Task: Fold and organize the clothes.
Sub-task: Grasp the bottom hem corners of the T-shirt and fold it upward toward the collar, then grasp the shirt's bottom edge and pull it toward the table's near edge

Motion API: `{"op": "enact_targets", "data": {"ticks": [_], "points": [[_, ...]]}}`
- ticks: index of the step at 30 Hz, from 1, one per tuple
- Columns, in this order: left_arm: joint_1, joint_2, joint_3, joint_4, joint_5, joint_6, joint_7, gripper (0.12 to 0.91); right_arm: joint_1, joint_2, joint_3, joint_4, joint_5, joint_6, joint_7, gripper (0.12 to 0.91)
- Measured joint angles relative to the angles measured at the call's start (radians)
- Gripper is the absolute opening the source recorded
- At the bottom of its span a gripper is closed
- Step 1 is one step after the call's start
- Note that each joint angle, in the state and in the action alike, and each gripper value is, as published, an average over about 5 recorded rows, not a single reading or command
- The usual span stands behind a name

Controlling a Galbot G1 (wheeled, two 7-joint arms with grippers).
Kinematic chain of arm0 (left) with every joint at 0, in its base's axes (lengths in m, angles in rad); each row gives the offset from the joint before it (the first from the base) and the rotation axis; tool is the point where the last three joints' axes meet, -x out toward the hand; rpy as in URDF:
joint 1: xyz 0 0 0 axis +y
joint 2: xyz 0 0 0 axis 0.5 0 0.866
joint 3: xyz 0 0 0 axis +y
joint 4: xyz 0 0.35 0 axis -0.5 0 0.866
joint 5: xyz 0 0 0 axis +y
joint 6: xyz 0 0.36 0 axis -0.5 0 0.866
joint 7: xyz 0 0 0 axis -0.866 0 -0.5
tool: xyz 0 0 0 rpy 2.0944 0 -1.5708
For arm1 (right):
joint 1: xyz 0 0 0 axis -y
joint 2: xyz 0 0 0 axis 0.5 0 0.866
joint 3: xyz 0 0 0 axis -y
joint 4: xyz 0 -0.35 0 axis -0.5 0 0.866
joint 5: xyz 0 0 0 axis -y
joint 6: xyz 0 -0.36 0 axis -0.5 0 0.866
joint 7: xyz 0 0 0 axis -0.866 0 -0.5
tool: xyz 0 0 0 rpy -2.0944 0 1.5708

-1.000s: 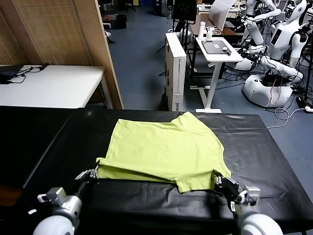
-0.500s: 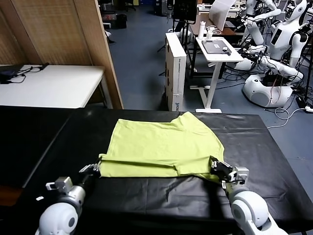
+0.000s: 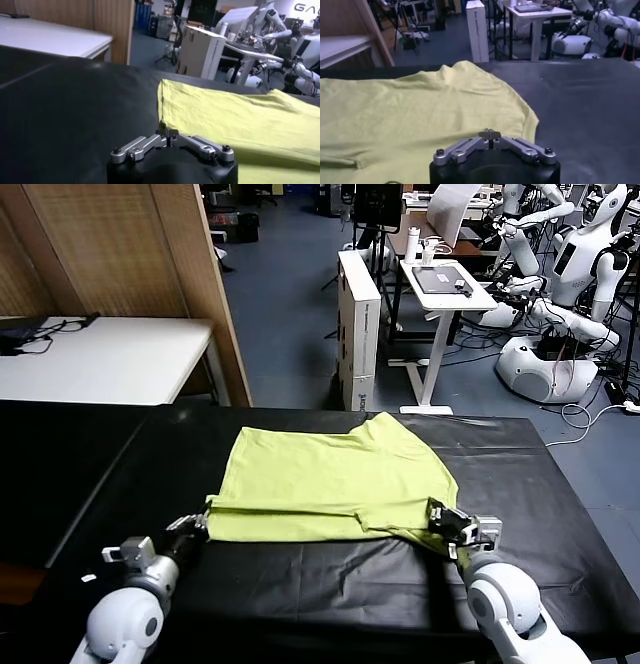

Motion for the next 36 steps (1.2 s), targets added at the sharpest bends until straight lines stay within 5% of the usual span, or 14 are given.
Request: {"op": "enact_targets", "data": {"ticks": [3,8,14,31,36], "points": [[0.008,-0.005,-0.007,-0.009,-0.002,0.004,-0.002,0.255,-0.028,-0.016,0.017,0.026,0.0,-0.009,-0.01,0.502],[0.031,-0.017,-0.016,-0.027,0.018,0.006,-0.002,0.567,-0.1,-0.053,0.054,0.09,-0.002,-0.017,-0.024,0.803],[0.072,-0.042,-0.04,-0.054,0.046,0.007,-0.002,0.875,-0.227,-0.094,0.107,0.17,-0.02,-0.012,-0.058,0.905],[0.15,-0.1,-0.053,-0.084,0.088,0.0,0.007,0.907,-0.326,-0.129,0.135,0.189,-0.034,-0.002,-0.078,0.898],[0.155,-0.101,-0.054,-0.075,0.085,-0.001,0.007,0.905,-0.326,-0.13,0.133,0.184,-0.035,-0.002,-0.077,0.8]]}}
